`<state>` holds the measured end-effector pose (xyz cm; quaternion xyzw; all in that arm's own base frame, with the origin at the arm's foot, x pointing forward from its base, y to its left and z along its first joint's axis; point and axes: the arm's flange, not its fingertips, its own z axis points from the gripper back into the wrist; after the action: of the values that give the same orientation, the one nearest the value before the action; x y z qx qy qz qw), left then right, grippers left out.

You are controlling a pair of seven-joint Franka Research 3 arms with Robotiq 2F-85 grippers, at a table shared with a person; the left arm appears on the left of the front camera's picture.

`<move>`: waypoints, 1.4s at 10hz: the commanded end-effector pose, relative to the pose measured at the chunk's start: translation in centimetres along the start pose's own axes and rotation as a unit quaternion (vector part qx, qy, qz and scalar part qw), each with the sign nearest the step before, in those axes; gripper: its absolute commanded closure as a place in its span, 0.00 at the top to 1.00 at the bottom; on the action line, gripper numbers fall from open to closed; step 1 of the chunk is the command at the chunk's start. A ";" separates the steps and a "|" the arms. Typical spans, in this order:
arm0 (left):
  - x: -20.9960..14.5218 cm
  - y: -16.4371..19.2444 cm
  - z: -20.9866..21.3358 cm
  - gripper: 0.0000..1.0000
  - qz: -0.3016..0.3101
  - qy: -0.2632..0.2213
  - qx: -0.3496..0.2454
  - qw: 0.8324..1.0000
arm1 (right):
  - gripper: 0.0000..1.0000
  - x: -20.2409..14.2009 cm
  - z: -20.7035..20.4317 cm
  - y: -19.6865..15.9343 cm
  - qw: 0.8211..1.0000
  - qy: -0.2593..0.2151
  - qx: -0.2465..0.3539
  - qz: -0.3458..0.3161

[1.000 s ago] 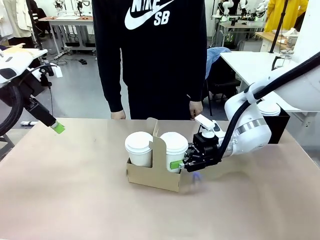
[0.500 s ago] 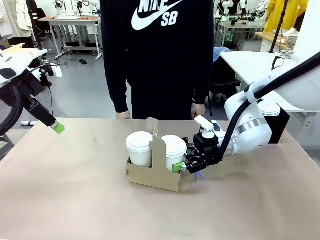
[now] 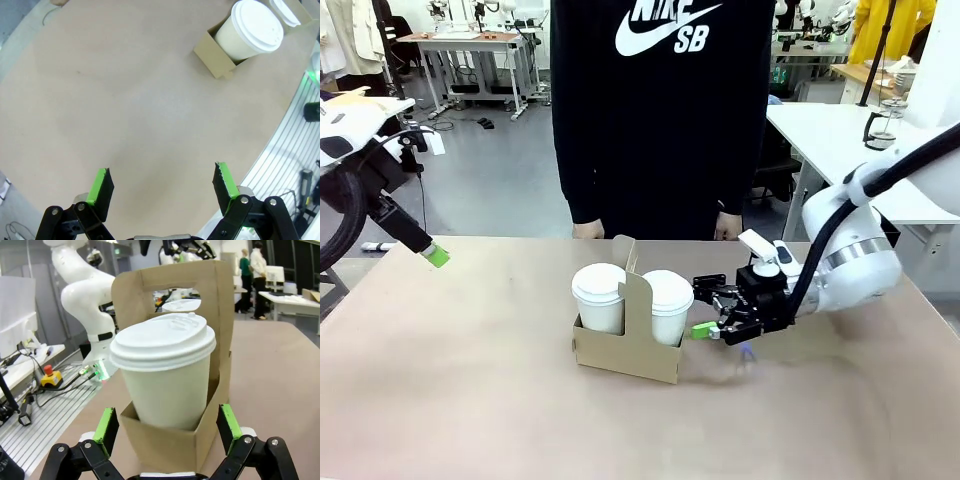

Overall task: Pour a drink into a cup and package it in a carrier.
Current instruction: Insert the held 600 ml Paper Cup into the Cup Carrier.

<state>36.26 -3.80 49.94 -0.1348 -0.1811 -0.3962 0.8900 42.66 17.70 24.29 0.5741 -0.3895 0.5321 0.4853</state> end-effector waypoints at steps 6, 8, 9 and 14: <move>0.0 -0.1 0.1 1.00 0.001 -0.003 0.002 1.000 | 1.00 4.5 9.7 14.1 0.962 0.050 -0.247 -0.110; 0.0 -0.1 0.1 1.00 0.001 -0.003 0.002 1.000 | 1.00 5.3 10.3 16.2 0.945 0.067 -0.291 -0.134; 0.0 -0.1 0.1 1.00 0.001 -0.003 0.002 1.000 | 1.00 5.3 10.7 16.3 0.939 0.071 -0.304 -0.147; 0.0 -0.1 0.1 1.00 0.001 -0.003 0.002 1.000 | 1.00 5.9 14.9 7.9 0.942 0.076 -0.297 -0.136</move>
<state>36.25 -3.88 50.01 -0.1331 -0.1815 -0.3968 0.8899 39.31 2.14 31.91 0.4066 -0.4042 0.3612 0.7354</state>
